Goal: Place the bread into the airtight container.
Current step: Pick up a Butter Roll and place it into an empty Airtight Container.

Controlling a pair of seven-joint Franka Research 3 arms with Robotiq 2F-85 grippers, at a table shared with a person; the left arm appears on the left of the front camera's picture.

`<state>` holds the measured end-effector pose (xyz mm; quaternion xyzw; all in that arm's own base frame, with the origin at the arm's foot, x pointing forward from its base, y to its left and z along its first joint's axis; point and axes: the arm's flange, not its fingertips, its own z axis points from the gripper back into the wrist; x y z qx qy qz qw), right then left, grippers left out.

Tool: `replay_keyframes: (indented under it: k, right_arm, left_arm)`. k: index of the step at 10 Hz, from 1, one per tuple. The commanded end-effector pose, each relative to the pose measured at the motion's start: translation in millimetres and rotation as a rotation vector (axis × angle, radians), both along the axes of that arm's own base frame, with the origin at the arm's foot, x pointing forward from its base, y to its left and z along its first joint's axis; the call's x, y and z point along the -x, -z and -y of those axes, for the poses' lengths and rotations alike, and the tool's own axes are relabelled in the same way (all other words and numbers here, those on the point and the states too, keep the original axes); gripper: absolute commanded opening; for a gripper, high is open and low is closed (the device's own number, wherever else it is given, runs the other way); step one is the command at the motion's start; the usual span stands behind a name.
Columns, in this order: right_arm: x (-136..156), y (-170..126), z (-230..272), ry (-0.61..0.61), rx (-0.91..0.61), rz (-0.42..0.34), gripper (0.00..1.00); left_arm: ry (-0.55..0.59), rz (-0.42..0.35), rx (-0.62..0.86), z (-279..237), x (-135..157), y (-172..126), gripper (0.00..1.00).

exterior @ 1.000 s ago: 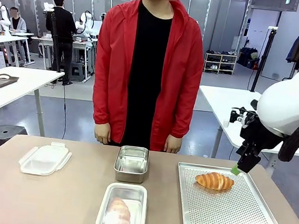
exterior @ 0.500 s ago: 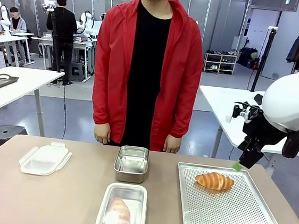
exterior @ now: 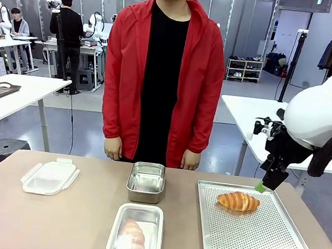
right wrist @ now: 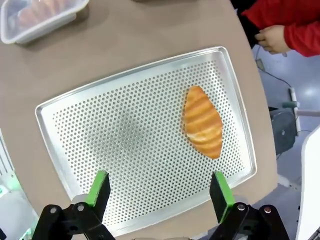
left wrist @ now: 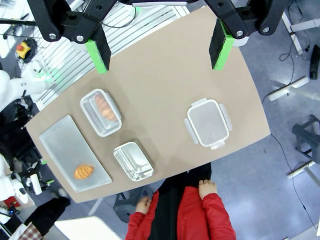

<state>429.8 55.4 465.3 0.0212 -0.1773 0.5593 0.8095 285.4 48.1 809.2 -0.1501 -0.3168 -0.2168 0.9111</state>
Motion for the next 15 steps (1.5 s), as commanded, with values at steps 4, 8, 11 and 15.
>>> replay_keyframes:
  k: [4, 8, 11, 15]
  right_arm:
    - [-47.7, 49.0, -17.6, -0.106, 0.111, -0.022, 1.0]
    - [-73.0, 82.9, -23.7, -0.174, 0.162, -0.047, 1.0]
    - [-105.2, 99.8, -17.8, -0.203, 0.191, -0.055, 1.0]
    - [-141.8, 120.1, -15.2, -0.156, 0.245, -0.092, 1.0]
  left_arm:
    - [0.014, 0.003, -0.011, -0.3, 1.6, -0.4, 1.0]
    - [0.014, 0.003, -0.011, -0.3, 1.6, -0.4, 1.0]
    - [0.014, 0.003, -0.011, -0.3, 1.6, -0.4, 1.0]
    - [0.014, 0.003, -0.011, -0.3, 1.6, -0.4, 1.0]
